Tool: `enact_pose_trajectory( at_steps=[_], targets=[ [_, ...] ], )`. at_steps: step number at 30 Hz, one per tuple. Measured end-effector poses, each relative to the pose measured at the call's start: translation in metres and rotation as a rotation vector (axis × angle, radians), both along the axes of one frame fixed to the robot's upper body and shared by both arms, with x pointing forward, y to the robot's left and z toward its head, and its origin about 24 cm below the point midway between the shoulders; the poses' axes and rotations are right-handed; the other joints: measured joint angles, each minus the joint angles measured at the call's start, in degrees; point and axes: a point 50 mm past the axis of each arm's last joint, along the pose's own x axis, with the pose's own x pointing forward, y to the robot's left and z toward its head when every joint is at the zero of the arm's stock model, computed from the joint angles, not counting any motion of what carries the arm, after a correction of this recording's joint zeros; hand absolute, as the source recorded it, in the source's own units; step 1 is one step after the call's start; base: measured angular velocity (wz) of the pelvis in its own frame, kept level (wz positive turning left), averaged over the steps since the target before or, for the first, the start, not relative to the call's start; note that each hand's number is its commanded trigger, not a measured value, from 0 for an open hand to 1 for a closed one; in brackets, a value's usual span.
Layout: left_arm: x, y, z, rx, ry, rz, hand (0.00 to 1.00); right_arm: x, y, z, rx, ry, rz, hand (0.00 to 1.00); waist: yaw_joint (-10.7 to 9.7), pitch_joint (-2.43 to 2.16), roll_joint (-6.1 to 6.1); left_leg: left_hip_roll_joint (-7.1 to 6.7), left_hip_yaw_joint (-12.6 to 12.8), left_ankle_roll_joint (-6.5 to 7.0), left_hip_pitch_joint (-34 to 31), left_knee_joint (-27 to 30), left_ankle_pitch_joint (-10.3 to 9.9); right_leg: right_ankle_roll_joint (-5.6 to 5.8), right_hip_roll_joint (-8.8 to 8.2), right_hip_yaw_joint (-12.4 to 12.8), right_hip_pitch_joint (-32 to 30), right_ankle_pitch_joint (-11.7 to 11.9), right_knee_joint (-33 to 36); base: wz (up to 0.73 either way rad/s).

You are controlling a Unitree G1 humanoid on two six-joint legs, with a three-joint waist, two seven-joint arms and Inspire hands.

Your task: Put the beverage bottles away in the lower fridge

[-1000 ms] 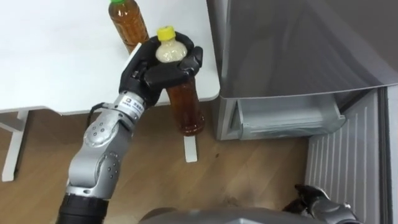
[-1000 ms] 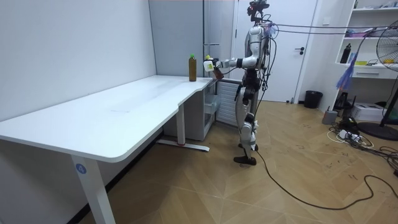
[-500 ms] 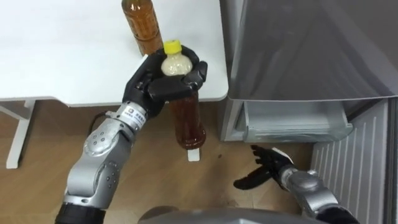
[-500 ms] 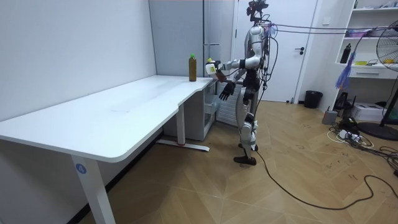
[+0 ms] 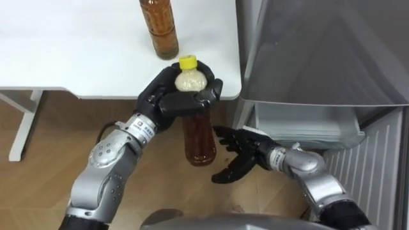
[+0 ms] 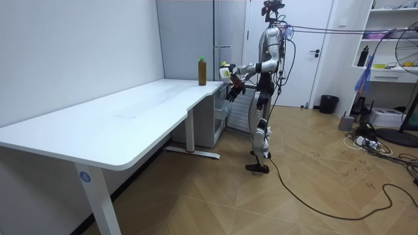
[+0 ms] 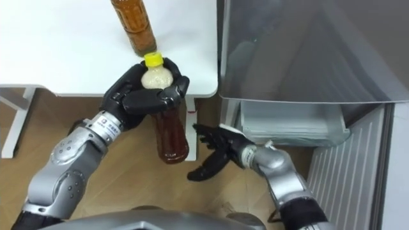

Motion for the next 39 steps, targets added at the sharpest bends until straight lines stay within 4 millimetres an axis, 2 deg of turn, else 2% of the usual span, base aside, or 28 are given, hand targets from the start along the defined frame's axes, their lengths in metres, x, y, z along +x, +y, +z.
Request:
enact_pose_trajectory(
  at_steps=[2, 7, 12, 22, 39],
  targets=[
    [0.000, -0.001, 0.001, -0.008, -0.010, -0.002, 1.00, 0.001, 0.001, 0.003, 0.020, -0.002, 0.023, 0.00, 0.5, 0.07, -0.14, 0.00, 0.0, 0.00, 0.0, 0.0, 0.0, 0.00, 0.01, 0.0, 0.0, 0.0, 0.0, 0.00],
    [0.000, -0.003, 0.002, -0.014, -0.019, -0.013, 1.00, -0.002, 0.013, 0.010, 0.125, 0.020, 0.108, 0.00, 1.0, 0.59, -1.04, -0.01, 0.0, 0.00, -0.3, 0.0, 0.0, 0.00, -0.02, -0.1, -0.3, 0.0, -0.2, 0.00],
    [-0.001, -0.004, 0.002, -0.018, -0.021, -0.028, 1.00, -0.005, 0.019, 0.017, 0.190, 0.023, 0.155, 0.00, 0.9, 0.56, -1.10, -0.11, -0.2, 0.01, -0.4, -0.3, 0.0, 0.01, -0.10, 0.0, -0.3, 0.0, -0.1, 0.01],
    [-0.005, -0.011, -0.001, -0.005, -0.014, -0.106, 1.00, -0.010, 0.023, 0.020, 0.358, 0.084, 0.166, 0.00, 0.5, 0.49, -0.42, -0.10, -0.4, 0.02, -1.0, 0.1, 0.0, 0.01, -0.24, -0.7, -0.6, 0.0, 0.6, 0.02],
    [-0.010, -0.021, -0.007, 0.009, -0.003, -0.194, 1.00, -0.019, 0.019, 0.018, 0.410, 0.139, 0.163, 0.00, 0.5, 0.43, -0.29, -0.02, -0.1, 0.04, -1.5, 0.6, 0.0, 0.01, -0.23, -0.5, -1.2, 0.0, 1.5, 0.00]
  ],
)
